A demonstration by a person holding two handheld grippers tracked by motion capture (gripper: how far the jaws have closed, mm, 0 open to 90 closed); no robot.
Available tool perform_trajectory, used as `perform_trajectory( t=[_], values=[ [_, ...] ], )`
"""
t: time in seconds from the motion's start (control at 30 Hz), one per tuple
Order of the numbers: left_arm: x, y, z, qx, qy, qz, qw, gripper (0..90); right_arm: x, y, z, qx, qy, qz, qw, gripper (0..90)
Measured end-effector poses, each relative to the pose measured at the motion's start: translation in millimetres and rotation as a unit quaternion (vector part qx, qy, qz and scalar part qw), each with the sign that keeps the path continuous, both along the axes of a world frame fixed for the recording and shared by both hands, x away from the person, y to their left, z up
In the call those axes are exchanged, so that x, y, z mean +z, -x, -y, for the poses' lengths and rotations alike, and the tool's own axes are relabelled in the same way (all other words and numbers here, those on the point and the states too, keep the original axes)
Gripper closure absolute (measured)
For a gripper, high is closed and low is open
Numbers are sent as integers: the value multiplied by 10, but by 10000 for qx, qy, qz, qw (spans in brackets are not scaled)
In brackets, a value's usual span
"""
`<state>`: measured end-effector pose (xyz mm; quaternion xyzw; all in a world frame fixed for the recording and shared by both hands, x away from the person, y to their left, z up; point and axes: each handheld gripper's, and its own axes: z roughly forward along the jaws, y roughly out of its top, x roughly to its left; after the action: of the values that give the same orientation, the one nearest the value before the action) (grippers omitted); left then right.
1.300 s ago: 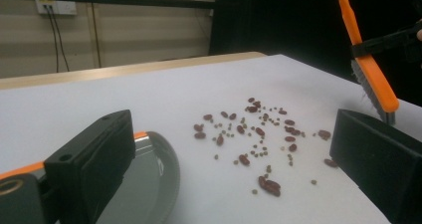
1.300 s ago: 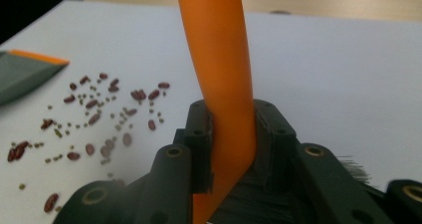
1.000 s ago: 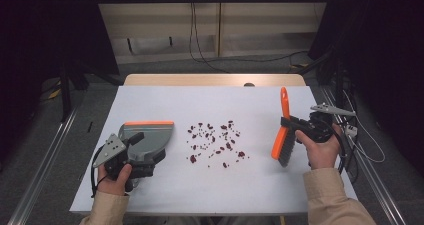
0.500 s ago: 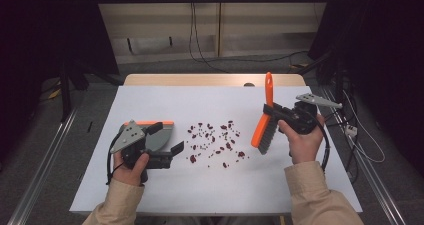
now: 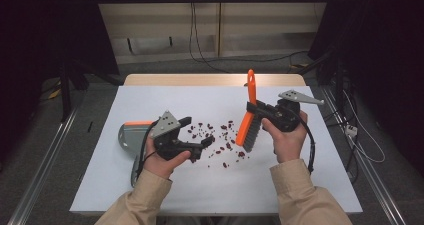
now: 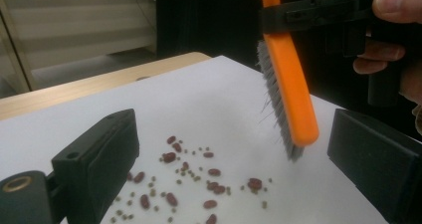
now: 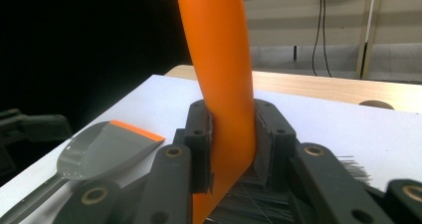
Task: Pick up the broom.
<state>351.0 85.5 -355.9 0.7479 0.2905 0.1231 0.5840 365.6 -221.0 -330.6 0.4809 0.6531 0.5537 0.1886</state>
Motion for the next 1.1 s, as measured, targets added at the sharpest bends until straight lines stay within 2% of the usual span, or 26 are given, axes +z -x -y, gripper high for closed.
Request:
perform_trajectory(
  t=[0.17,0.4,0.47,0.67,0.73,0.83,1.1],
  values=[
    [-63,-29,227,-154,1,-134,9998,105,-19,-18,-103,121,73,1,9999,712],
    [-185,-113,438,-241,-74,-372,9990,209,-53,-47,-253,277,-25,-6,9996,712],
    [-203,-123,461,-259,-91,-417,9988,219,-50,-49,-288,311,-2,3,9995,712],
    [-228,-124,491,-321,-130,-507,9981,329,-51,-66,-347,347,-56,13,9994,711],
    [-236,-126,497,-304,-174,-523,9980,389,-53,-67,-368,372,-65,16,9993,712],
    [-255,-126,502,-271,-122,-591,9978,455,-52,-68,-389,387,-64,22,9992,712],
    [-298,-127,518,-262,-134,-687,9972,557,-47,-70,-431,452,-105,7,9989,712]
  ],
)
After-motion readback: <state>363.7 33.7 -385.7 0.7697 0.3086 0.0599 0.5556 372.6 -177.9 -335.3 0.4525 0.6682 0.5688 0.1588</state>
